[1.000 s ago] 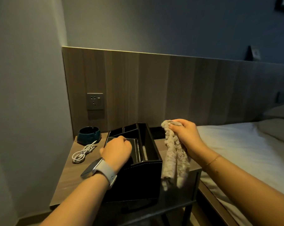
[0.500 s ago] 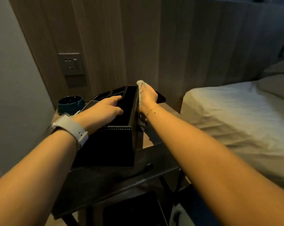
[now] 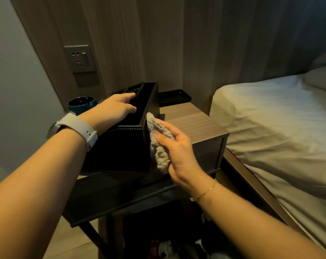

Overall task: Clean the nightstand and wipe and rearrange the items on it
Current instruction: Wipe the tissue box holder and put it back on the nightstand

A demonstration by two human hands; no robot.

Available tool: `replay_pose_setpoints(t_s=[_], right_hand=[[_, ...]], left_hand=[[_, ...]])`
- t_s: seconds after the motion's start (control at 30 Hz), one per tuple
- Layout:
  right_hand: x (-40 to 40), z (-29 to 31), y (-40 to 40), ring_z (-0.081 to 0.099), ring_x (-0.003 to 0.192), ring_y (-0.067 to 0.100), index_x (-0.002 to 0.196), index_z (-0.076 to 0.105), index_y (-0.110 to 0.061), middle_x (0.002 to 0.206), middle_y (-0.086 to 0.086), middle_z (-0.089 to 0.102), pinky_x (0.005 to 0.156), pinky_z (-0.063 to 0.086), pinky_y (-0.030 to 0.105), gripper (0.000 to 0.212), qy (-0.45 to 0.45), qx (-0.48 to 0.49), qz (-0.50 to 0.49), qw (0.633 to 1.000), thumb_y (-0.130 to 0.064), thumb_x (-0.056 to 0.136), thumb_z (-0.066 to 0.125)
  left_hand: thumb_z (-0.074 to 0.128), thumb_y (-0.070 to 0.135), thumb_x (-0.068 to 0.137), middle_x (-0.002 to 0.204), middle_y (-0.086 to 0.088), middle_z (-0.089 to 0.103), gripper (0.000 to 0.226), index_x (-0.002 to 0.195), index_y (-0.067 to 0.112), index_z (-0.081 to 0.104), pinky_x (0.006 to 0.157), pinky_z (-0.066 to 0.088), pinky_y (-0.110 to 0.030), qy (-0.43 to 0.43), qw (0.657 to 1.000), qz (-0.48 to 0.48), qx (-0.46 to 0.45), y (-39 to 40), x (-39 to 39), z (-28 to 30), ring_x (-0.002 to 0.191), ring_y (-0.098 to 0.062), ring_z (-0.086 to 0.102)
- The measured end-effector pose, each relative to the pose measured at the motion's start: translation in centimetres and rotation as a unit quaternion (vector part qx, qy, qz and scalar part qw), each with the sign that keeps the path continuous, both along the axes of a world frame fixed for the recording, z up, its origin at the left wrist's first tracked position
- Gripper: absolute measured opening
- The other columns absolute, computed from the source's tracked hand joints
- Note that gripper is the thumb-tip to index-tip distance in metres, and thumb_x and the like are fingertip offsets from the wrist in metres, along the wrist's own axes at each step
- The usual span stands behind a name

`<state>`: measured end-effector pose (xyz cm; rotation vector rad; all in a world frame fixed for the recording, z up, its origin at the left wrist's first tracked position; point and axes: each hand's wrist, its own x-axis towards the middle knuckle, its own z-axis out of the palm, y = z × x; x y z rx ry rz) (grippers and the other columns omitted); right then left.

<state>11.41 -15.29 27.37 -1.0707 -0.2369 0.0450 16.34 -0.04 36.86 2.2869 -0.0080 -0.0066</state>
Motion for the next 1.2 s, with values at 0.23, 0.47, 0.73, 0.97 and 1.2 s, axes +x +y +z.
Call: replay_pose_setpoints(t_s=[0.23,0.47,0.73,0.97,1.2], right_hand=[[15.1,4.1,-0.8,0.064,0.101,0.026,0.113,0.066,-0.015,0.108,0.010,0.067,0.084,0.054,0.035,0.023,0.086,-0.047,-0.158,0.983,-0.014,0.092,0.058],[16.4,0.6,2.6,0.058,0.086,0.027,0.072,0.062,-0.009,0.087,0.016,0.061,0.071,0.039,0.030,0.038,0.063,-0.373,-0.171,0.909,-0.025,0.100,0.042],[2.8,-0.5,-1.5,0.039,0.056,0.017,0.070,0.056,-0.006,0.063,0.012,0.043,0.053,0.030,0.027,0.027,0.003,-0.431,0.014,0.902,-0.009,0.096,0.048],[6.9,5.5,-6.4,0.057,0.076,0.021,0.100,0.066,0.006,0.081,0.011,0.059,0.066,0.046,0.032,0.022,0.031,-0.459,-0.052,0.886,-0.010,0.089,0.056],[8.5,1.8,-1.6,0.059,0.085,0.036,0.092,0.065,0.013,0.094,0.028,0.065,0.077,0.048,0.044,0.023,-0.067,-0.582,-0.016,0.811,-0.002,0.086,0.049]], left_hand=[[0.049,0.006,0.096,0.147,0.000,0.040,0.056,0.148,0.017,0.033,0.086,0.028,-0.011,0.007,1.000,-0.005,-0.019,0.1,-0.3,0.0,0.120,-0.004,0.040],[0.047,0.008,0.096,0.151,0.002,0.035,0.056,0.149,0.018,0.030,0.091,0.025,-0.017,0.002,1.000,-0.008,-0.004,0.4,0.8,-0.3,0.132,-0.008,0.035],[0.048,0.009,0.096,0.153,-0.002,0.032,0.056,0.149,0.015,0.031,0.109,0.023,-0.025,-0.011,1.000,0.016,0.003,-0.3,0.7,-0.1,0.141,-0.020,0.029],[0.046,0.005,0.097,0.155,-0.002,0.027,0.057,0.150,0.012,0.027,0.110,0.020,-0.024,0.007,1.000,0.007,-0.013,-0.4,-0.3,0.2,0.143,-0.019,0.024],[0.046,0.006,0.097,0.154,-0.001,0.030,0.057,0.150,0.014,0.027,0.095,0.023,-0.018,0.022,0.999,0.013,-0.029,-0.2,0.7,-0.2,0.141,-0.018,0.028]])
